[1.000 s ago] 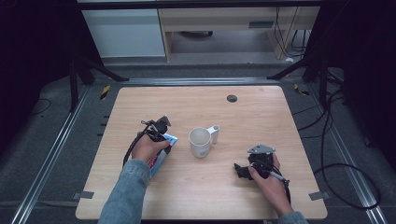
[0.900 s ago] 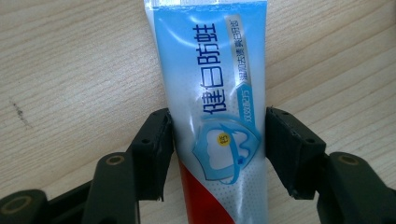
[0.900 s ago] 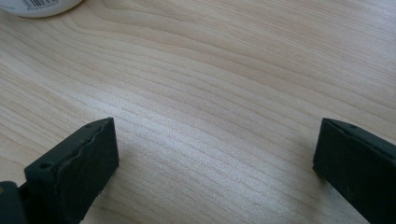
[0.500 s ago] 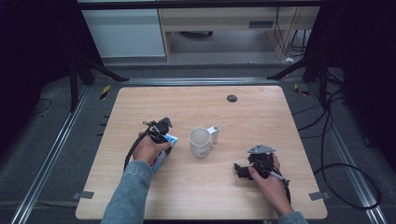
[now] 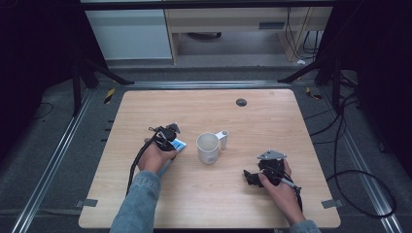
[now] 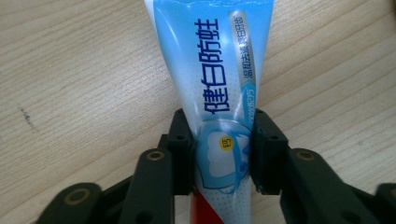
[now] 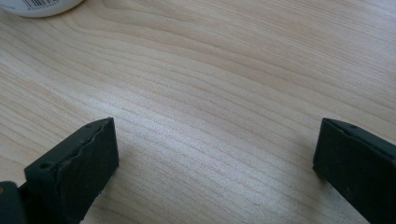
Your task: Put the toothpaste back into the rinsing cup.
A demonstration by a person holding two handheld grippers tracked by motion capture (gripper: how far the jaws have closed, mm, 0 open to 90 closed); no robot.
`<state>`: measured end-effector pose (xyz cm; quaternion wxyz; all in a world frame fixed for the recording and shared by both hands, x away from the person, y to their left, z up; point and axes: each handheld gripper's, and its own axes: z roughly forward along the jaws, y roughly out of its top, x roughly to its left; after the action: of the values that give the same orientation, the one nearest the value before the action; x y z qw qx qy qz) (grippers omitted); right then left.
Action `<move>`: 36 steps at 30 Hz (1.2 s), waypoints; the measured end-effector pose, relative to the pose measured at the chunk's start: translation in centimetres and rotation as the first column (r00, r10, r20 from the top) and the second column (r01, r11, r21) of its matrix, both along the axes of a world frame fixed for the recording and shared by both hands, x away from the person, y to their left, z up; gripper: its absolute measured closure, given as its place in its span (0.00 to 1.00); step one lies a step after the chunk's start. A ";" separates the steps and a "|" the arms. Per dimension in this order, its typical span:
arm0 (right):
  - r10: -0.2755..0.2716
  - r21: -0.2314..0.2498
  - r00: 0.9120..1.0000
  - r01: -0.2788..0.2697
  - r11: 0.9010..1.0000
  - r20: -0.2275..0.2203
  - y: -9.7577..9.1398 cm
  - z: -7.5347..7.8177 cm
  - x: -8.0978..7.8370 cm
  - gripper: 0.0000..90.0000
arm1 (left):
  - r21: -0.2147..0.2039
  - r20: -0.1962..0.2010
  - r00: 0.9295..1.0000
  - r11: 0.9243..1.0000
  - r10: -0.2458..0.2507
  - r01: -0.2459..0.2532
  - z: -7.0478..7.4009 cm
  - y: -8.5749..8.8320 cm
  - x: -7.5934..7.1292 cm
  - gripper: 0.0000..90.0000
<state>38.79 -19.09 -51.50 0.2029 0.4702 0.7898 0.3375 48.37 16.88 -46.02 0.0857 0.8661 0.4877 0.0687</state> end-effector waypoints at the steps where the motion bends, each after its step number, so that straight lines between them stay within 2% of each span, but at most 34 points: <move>1: 0.001 -0.001 1.000 -0.001 1.000 -0.001 0.0 0.0 0.0 0.00 | -0.004 0.011 1.000 1.000 0.001 -0.001 0.0 0.1 -0.1 0.77; 8: 0.001 0.001 1.000 -0.001 1.000 -0.001 0.0 0.0 0.0 0.00 | 0.001 0.047 0.999 1.000 -0.007 0.007 0.4 0.2 -0.8 0.80; 12: 0.001 0.000 1.000 -0.001 1.000 -0.001 0.0 0.0 0.0 0.00 | -0.038 0.116 0.993 0.999 0.007 -0.002 1.6 0.8 -1.6 0.80; 13: 0.001 0.000 1.000 -0.001 1.000 -0.001 0.0 0.0 0.0 0.00 | -0.077 0.164 0.986 0.997 0.021 -0.009 2.6 1.1 -2.2 0.81; 14: 0.001 0.000 1.000 -0.001 1.000 -0.001 0.0 0.0 0.0 0.00 | -0.077 0.164 0.986 0.997 0.021 -0.009 2.6 1.1 -2.2 0.81; 15: 0.001 0.000 1.000 -0.001 1.000 -0.001 0.0 0.0 0.0 0.00 | -0.108 0.210 0.977 0.994 0.032 -0.009 3.7 1.3 -2.9 0.81; 16: 0.001 -0.001 1.000 -0.001 1.000 -0.001 0.0 0.0 0.0 0.00 | -0.108 0.210 0.977 0.994 0.032 -0.009 3.7 1.3 -2.9 0.81; 18: 0.001 -0.002 1.000 -0.001 1.000 -0.001 0.0 0.0 0.0 0.00 | -0.135 0.260 0.965 0.991 0.046 -0.011 4.8 1.4 -3.5 0.81; 19: 0.000 0.000 1.000 0.000 1.000 0.000 0.0 0.0 0.2 0.00 | -0.154 0.294 0.954 0.988 0.056 -0.011 5.5 1.5 -3.9 0.81; 20: 0.000 0.000 1.000 0.000 1.000 0.000 0.0 0.0 0.2 0.00 | -0.154 0.294 0.954 0.988 0.056 -0.011 5.5 1.5 -3.9 0.81; 23: -0.002 -0.001 1.000 0.002 1.000 0.001 0.1 0.0 0.3 0.00 | -0.184 0.342 0.937 0.983 0.071 -0.008 6.5 1.4 -4.3 0.81; 24: 0.002 -0.003 1.000 -0.001 1.000 0.003 0.1 0.0 0.4 0.00 | -0.191 0.348 0.935 0.982 0.069 -0.001 6.8 1.4 -4.3 0.81; 25: 0.000 -0.004 1.000 0.000 1.000 0.001 0.1 0.0 0.4 0.00 | -0.204 0.365 0.928 0.979 0.072 0.005 7.2 1.3 -4.4 0.81; 26: 0.000 -0.004 1.000 0.000 1.000 0.001 0.1 0.0 0.4 0.00 | -0.204 0.365 0.928 0.979 0.072 0.005 7.2 1.3 -4.4 0.81; 29: 0.000 -0.004 1.000 0.000 1.000 0.001 0.1 0.0 0.4 0.00 | -0.224 0.393 0.916 0.974 0.083 0.008 7.6 1.2 -4.3 0.81; 32: -0.001 0.000 1.000 0.001 1.000 -0.001 0.1 0.0 0.4 0.00 | -0.233 0.412 0.907 0.972 0.083 0.017 7.7 1.1 -4.2 0.81; 33: -0.002 -0.001 1.000 0.002 1.000 0.000 0.1 0.0 0.5 0.00 | -0.240 0.430 0.899 0.970 0.084 0.024 7.8 1.0 -4.3 0.81; 34: -0.002 -0.001 1.000 0.002 1.000 0.000 0.1 0.0 0.5 0.00 | -0.240 0.430 0.899 0.970 0.084 0.024 7.8 1.0 -4.3 0.81; 36: -0.001 0.000 1.000 0.001 1.000 -0.001 0.1 0.0 0.5 0.00 | -0.253 0.445 0.891 0.967 0.089 0.029 8.0 1.0 -4.2 0.81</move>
<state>39.25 -18.97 -51.49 0.2029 0.4708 0.7896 0.3372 44.15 17.87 -38.04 0.3053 0.8004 0.4724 0.2072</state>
